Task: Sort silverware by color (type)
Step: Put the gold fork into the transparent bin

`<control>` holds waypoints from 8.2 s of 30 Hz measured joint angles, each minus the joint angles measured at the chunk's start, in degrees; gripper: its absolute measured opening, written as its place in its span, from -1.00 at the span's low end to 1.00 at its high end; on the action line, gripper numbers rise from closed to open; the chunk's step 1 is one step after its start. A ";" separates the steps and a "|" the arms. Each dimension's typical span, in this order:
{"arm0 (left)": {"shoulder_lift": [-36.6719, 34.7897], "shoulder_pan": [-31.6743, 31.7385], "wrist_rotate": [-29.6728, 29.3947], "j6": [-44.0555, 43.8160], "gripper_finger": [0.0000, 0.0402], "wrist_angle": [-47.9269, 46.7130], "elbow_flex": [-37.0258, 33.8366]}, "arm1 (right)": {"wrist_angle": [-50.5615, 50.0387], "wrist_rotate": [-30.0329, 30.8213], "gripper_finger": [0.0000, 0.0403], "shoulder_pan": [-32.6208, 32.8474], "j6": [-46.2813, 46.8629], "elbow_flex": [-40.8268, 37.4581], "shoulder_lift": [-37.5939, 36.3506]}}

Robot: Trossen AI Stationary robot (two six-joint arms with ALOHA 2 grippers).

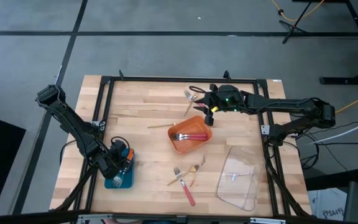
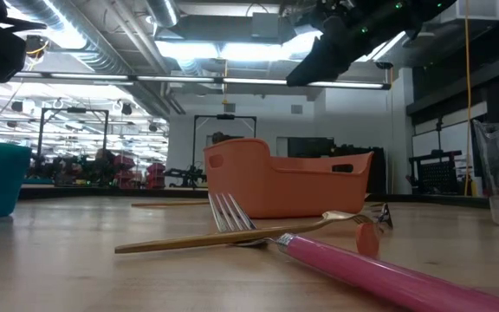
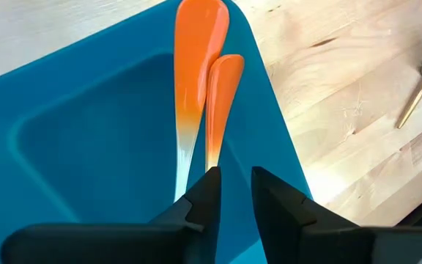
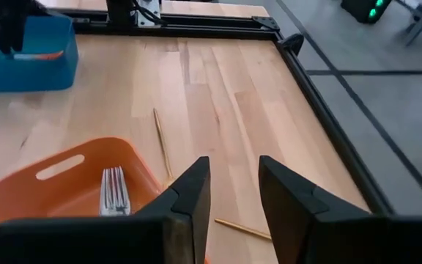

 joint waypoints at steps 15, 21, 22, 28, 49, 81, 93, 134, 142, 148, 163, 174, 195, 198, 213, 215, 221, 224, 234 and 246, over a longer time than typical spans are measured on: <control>0.00 0.00 -1.46 0.03 -0.65 0.04 0.00 | -15.88 1.90 -0.46 -6.34 -5.94 10.92 -0.32; 0.00 0.00 -3.65 0.04 -0.65 0.02 0.00 | -16.47 1.89 -0.46 -13.89 -7.20 13.04 -0.32; 0.00 0.00 -3.75 0.04 -0.65 0.03 0.00 | -16.44 1.69 -0.46 -15.34 -7.20 13.05 -0.32; 0.00 0.00 -3.89 0.04 -0.65 0.02 0.00 | -16.39 -4.06 -0.46 -24.22 -7.23 13.05 0.87; 0.00 0.00 -3.99 0.04 -0.65 0.02 0.00 | -17.40 -12.76 -0.46 -31.12 -7.18 13.00 20.27; 0.00 0.02 -7.07 1.48 -0.65 0.02 0.00 | -21.10 -4.24 -0.46 -21.36 -14.73 12.96 24.31; 0.00 0.02 -7.78 1.92 -0.65 0.24 0.00 | -21.84 -5.61 -0.46 -21.35 -15.29 12.96 29.21; 0.01 0.02 -11.77 1.92 -0.65 0.20 0.00 | -19.56 -1.62 -0.74 -21.31 -16.21 13.05 36.12; 0.00 0.02 -15.53 1.95 -0.65 2.03 0.00 | -19.58 -1.57 -0.97 -21.31 -16.21 13.00 36.16; 0.00 0.02 -22.55 1.99 -0.65 4.86 0.00 | -19.63 -1.66 -0.98 -21.33 -16.21 12.98 35.94; 0.00 9.88 -32.17 13.64 -0.65 6.56 0.00 | -25.85 -1.24 -0.99 -21.42 -16.19 12.70 29.32; 0.00 20.57 -32.87 33.53 -0.65 12.76 0.02 | -32.05 -1.09 -0.99 -21.40 -16.19 12.83 27.84; 0.01 31.81 -32.98 50.14 -0.65 21.74 0.01 | -47.18 7.52 -1.00 -21.33 -11.45 12.92 24.72; 0.02 32.46 -32.97 50.14 -0.65 21.70 0.00 | -47.33 7.50 -1.00 -21.33 -9.38 12.92 21.81; 0.00 32.79 -32.96 50.10 -0.65 21.57 0.00 | -51.34 6.91 -1.00 -11.80 13.80 12.94 2.27; 0.02 32.79 -32.96 50.10 -0.65 21.57 0.00 | -51.42 6.91 -1.00 -8.46 17.88 12.94 -0.25; 0.00 32.79 -32.96 50.09 -0.65 21.57 0.00 | -51.52 10.21 -1.00 4.17 31.30 12.94 -5.05; 0.00 32.79 -32.96 50.09 -0.65 21.50 0.00 | -51.52 14.00 -1.00 11.44 38.42 12.94 -6.08; 0.00 32.79 -32.98 50.08 -0.65 21.09 0.00 | -51.52 29.20 -1.00 35.77 63.97 12.94 -6.11; 0.00 32.79 -32.24 52.81 -0.65 21.11 0.00 | -51.30 43.18 -0.99 57.46 91.56 10.23 -1.19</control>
